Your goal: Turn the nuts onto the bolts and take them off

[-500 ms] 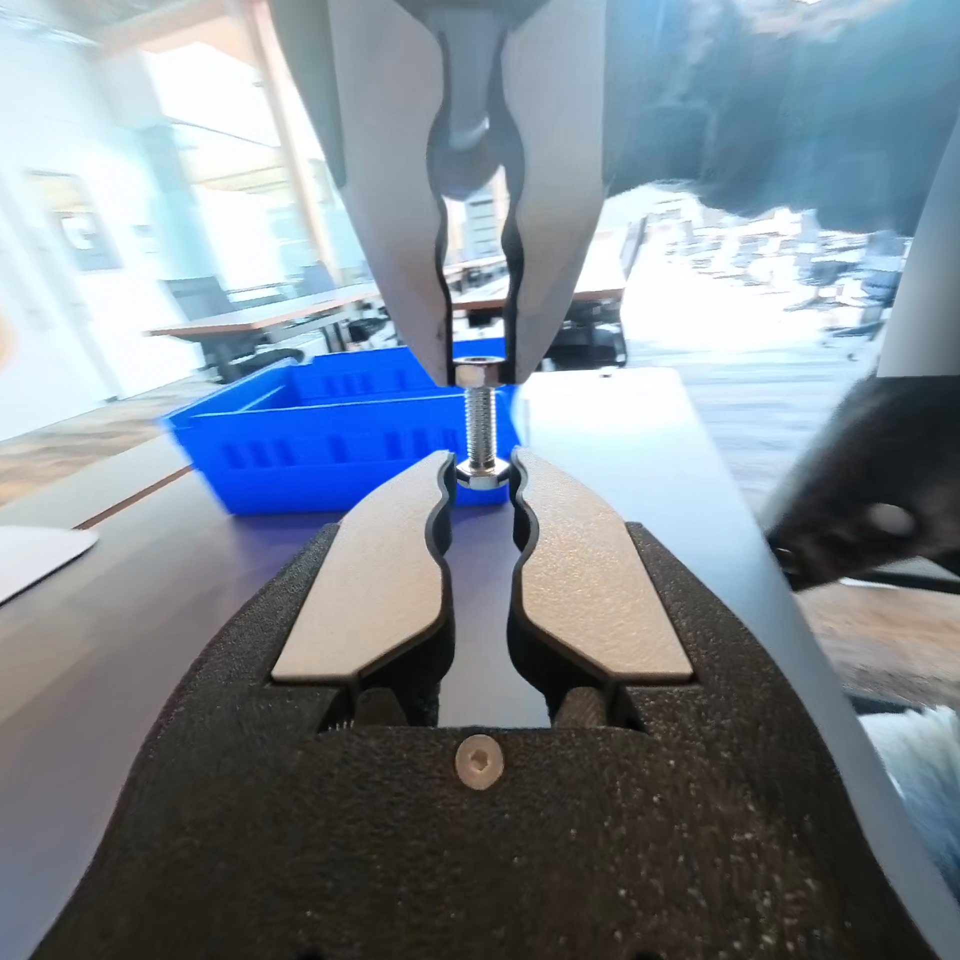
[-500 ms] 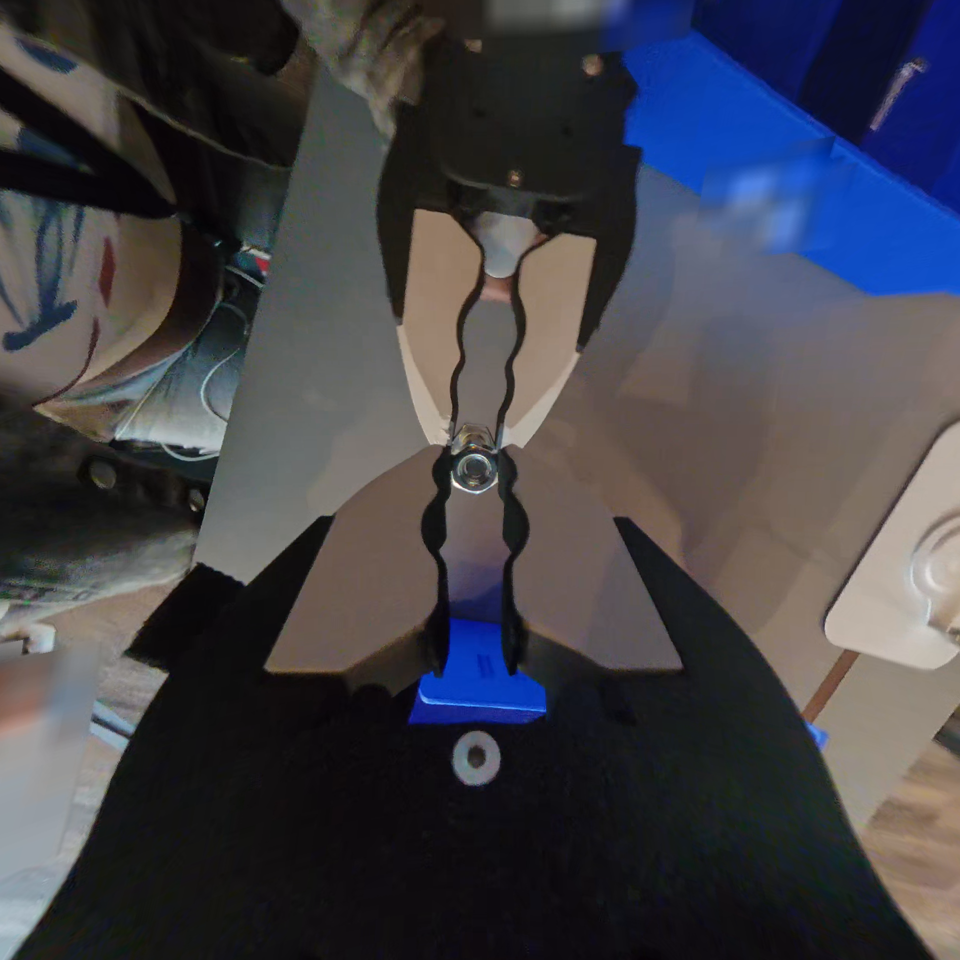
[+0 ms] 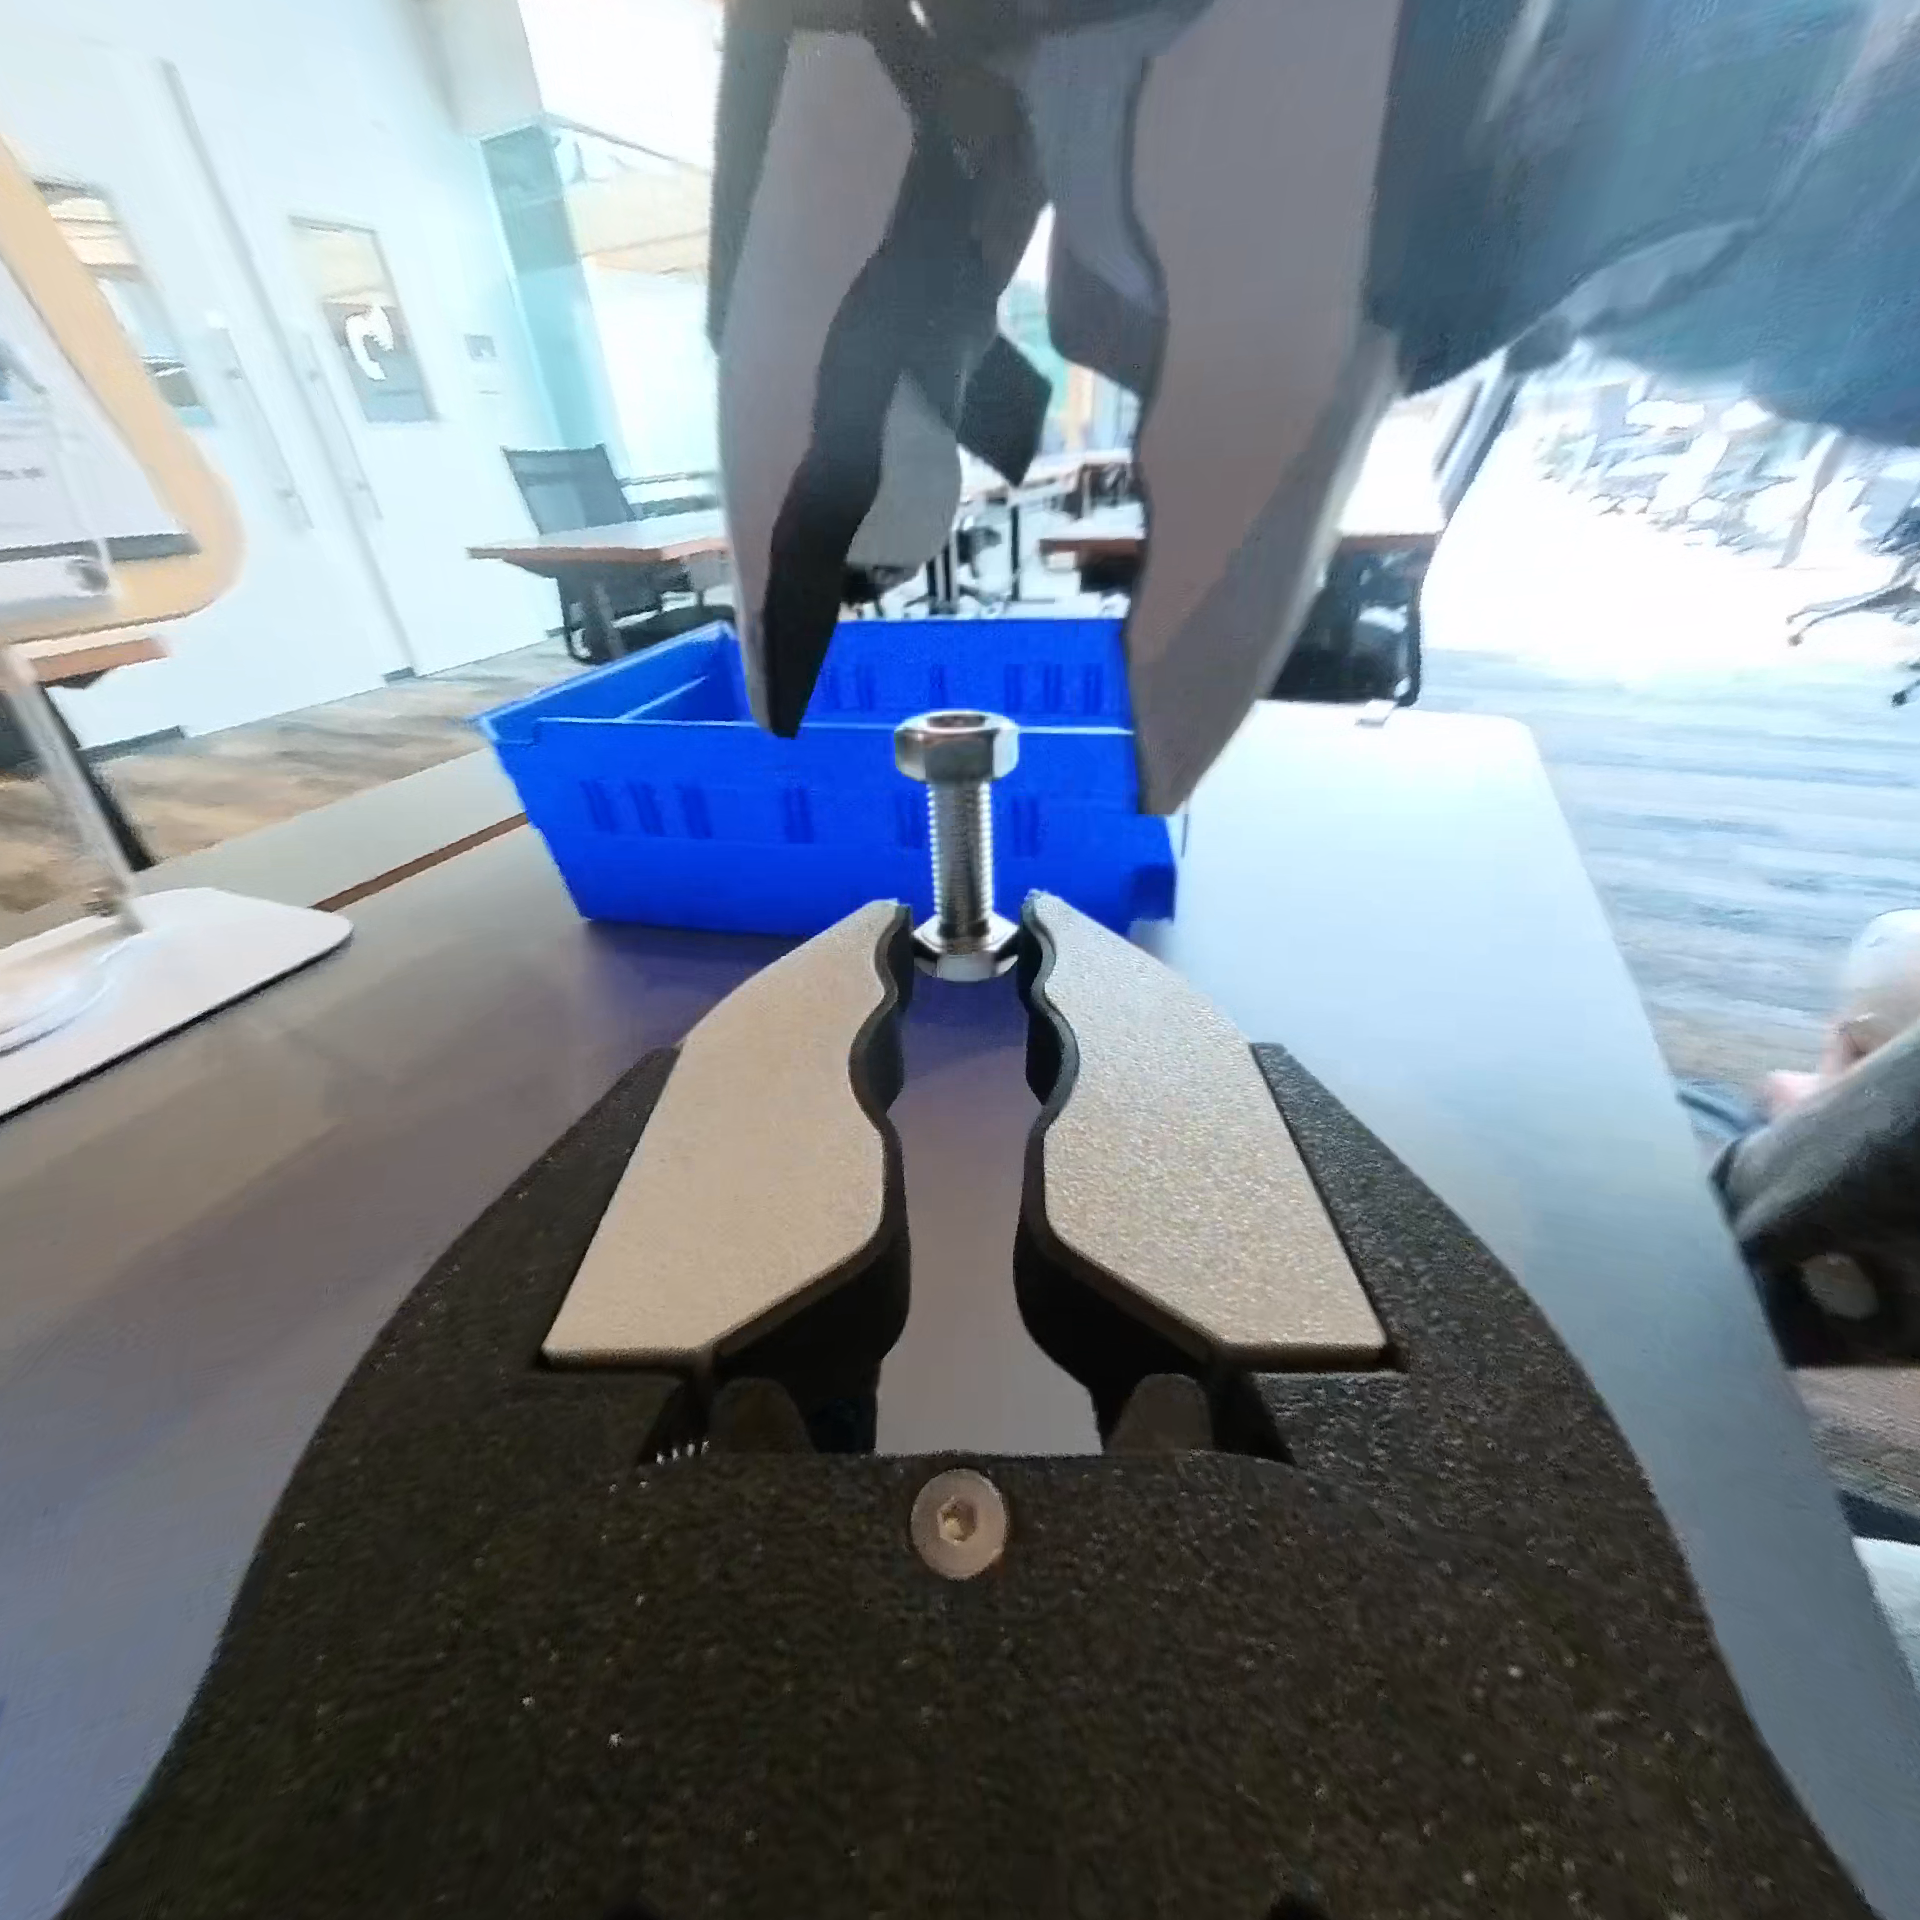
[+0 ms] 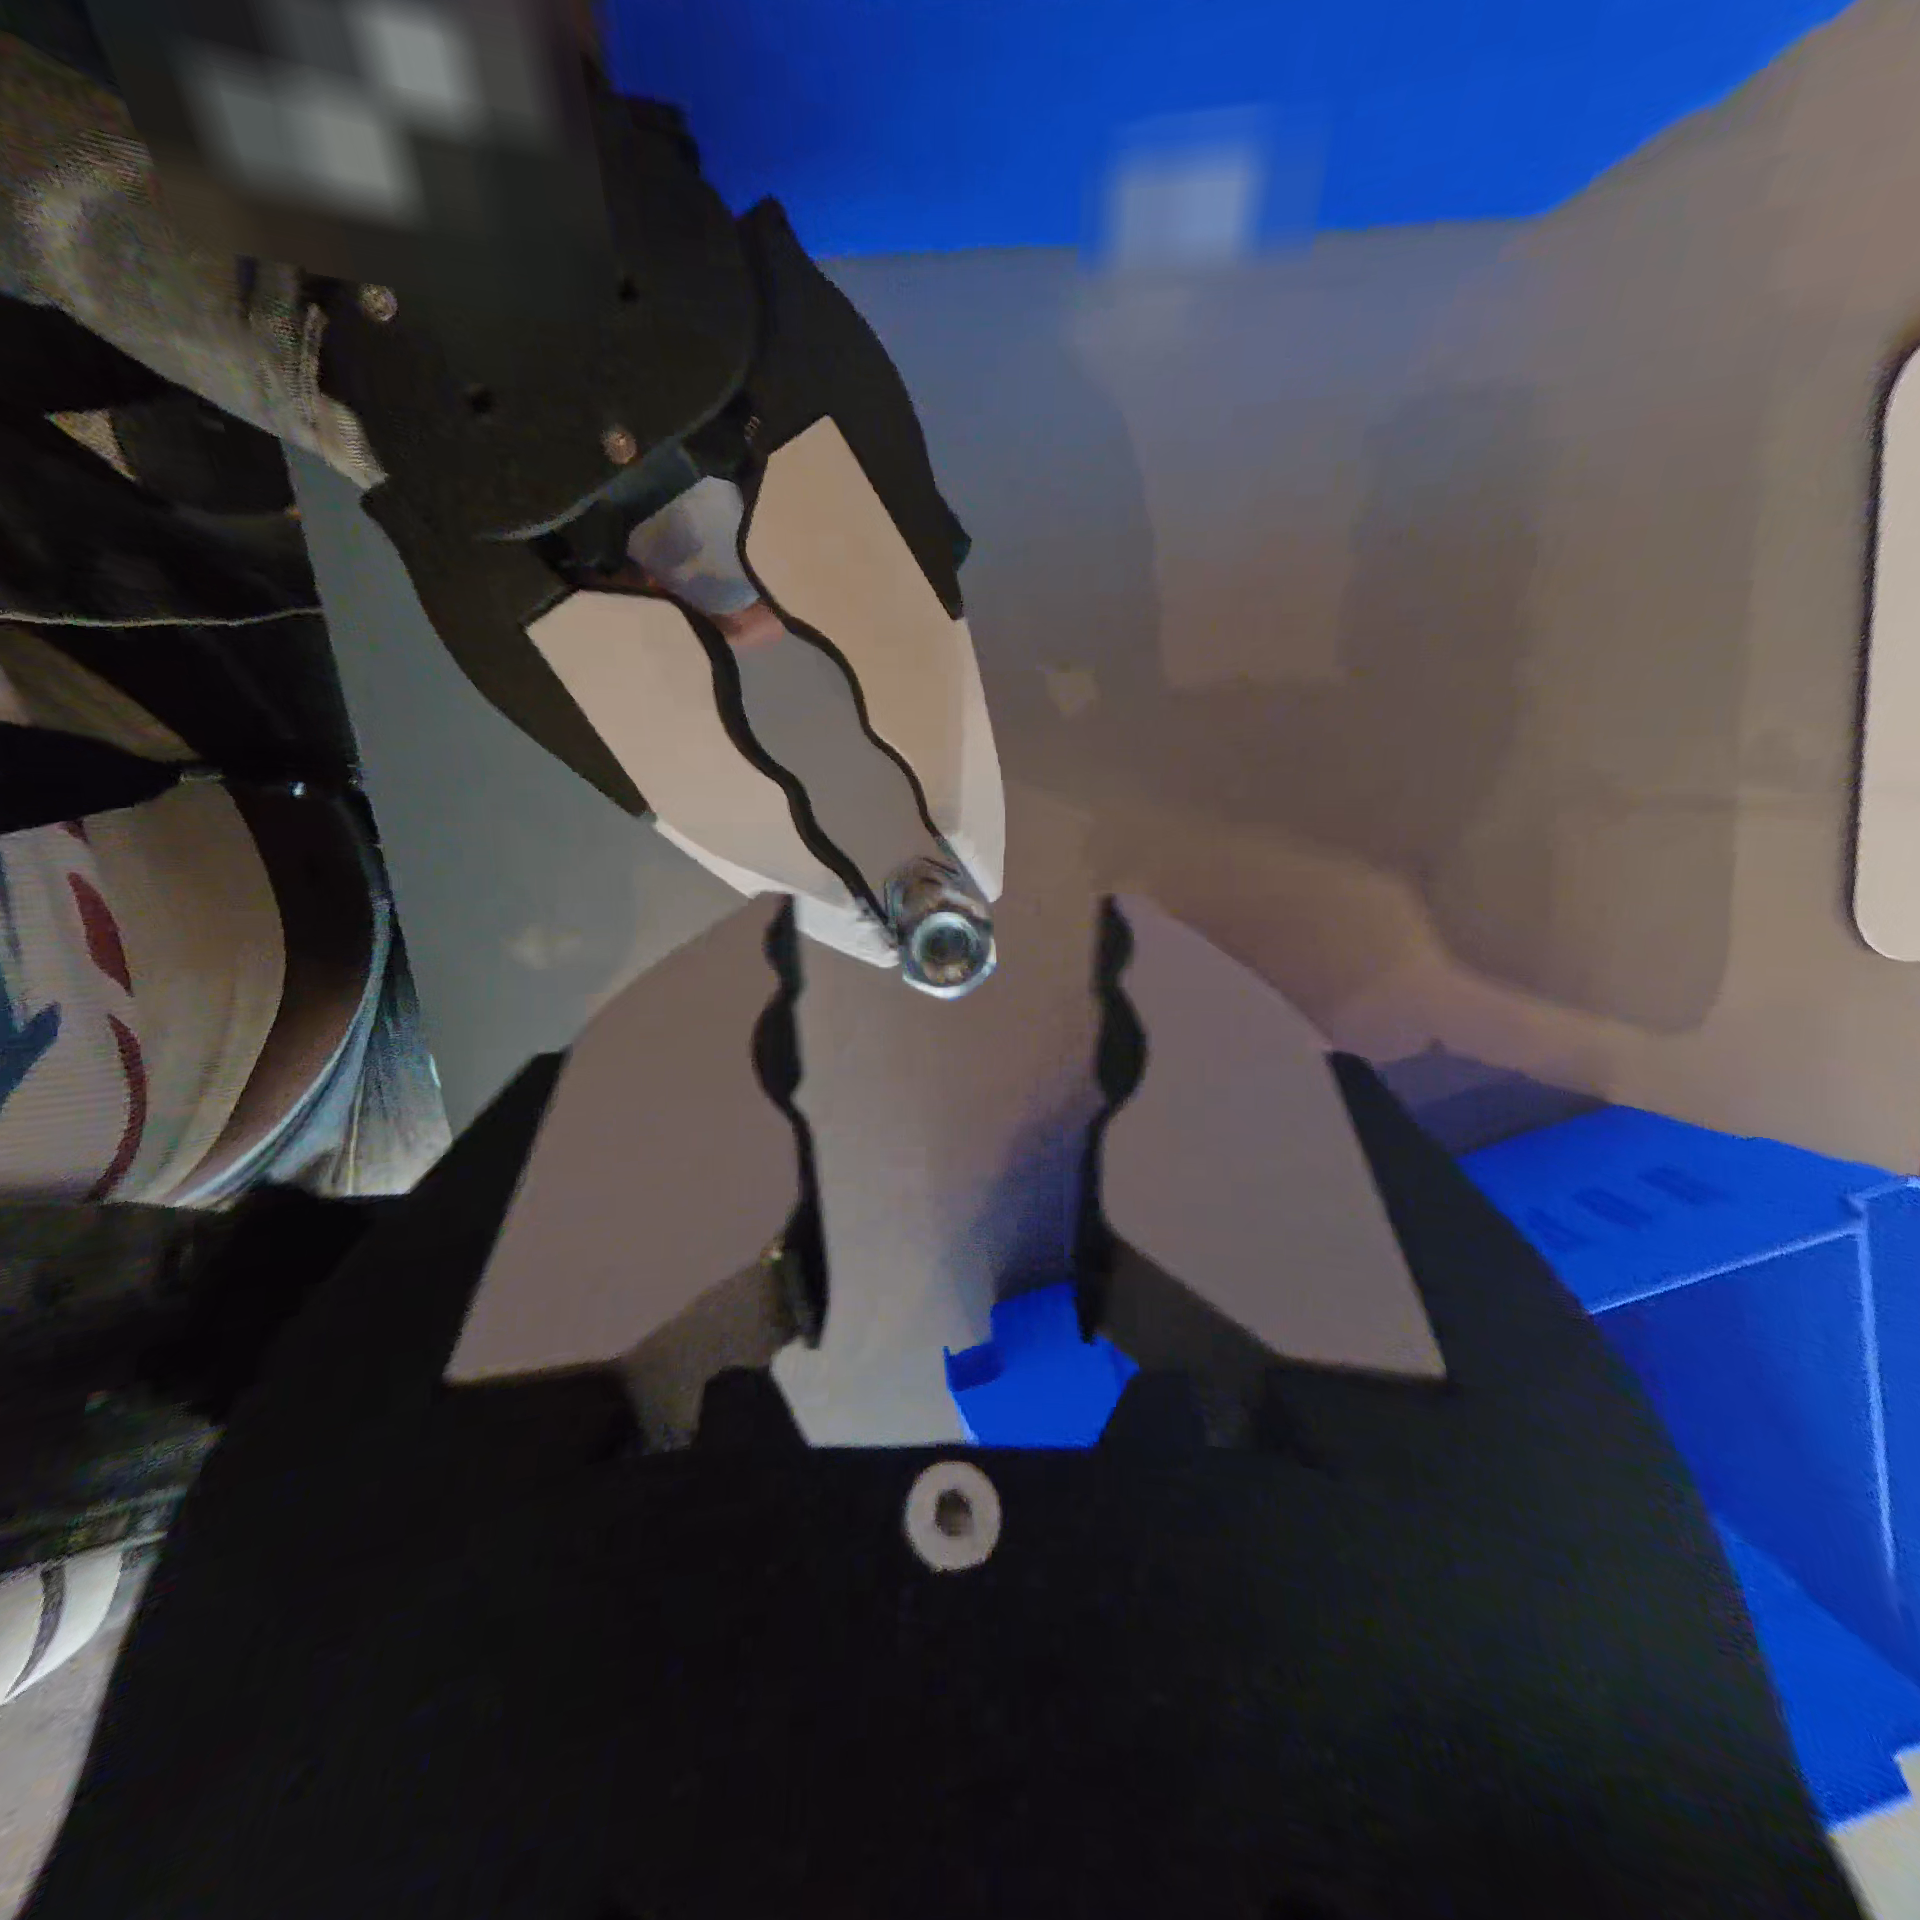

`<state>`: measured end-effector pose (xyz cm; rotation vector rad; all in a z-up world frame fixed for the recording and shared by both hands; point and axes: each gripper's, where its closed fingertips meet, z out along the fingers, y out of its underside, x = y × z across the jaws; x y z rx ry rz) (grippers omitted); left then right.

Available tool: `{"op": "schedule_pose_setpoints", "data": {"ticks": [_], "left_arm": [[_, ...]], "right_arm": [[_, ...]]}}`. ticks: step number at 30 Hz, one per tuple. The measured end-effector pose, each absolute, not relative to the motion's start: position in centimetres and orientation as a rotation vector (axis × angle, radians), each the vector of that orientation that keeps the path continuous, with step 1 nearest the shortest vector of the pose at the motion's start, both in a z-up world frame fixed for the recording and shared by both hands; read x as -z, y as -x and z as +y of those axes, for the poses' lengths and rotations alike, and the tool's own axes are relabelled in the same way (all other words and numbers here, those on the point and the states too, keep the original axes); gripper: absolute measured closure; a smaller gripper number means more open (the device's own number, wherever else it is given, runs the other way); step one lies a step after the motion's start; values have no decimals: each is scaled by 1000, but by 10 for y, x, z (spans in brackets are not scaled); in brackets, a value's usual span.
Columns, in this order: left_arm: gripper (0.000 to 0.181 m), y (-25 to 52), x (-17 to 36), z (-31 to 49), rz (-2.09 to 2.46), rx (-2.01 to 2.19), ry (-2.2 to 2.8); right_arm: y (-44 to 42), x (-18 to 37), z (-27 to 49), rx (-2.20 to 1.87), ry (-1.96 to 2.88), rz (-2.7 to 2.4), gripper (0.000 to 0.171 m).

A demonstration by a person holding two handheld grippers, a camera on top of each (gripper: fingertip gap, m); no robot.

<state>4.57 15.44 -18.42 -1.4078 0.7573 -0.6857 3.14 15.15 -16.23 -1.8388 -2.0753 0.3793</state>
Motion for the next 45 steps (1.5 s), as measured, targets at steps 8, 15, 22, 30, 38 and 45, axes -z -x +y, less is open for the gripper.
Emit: {"op": "schedule_pose_setpoints", "data": {"ticks": [8,15,22,30,38,45], "left_arm": [[163,-51,160,131,796,974,1206],[163,-57,171,138,805,1035,1189],[163,-62,184,146,827,1039,1223],[163,-66,187,142,881,1051,1230],[163,-64,187,144,856,1057,1251],[163,-65,188,143,872,1041,1252]], "right_arm": [[-43,134,134,-1124,1455,-1552,87],[-57,136,135,-1448,1153,-1314,104],[-52,154,134,-1312,1188,-1375,100],[-53,153,132,-1329,1151,-1359,112],[-53,159,131,-1292,1167,-1401,128],[-57,150,137,-1289,1151,-1329,144]]}}
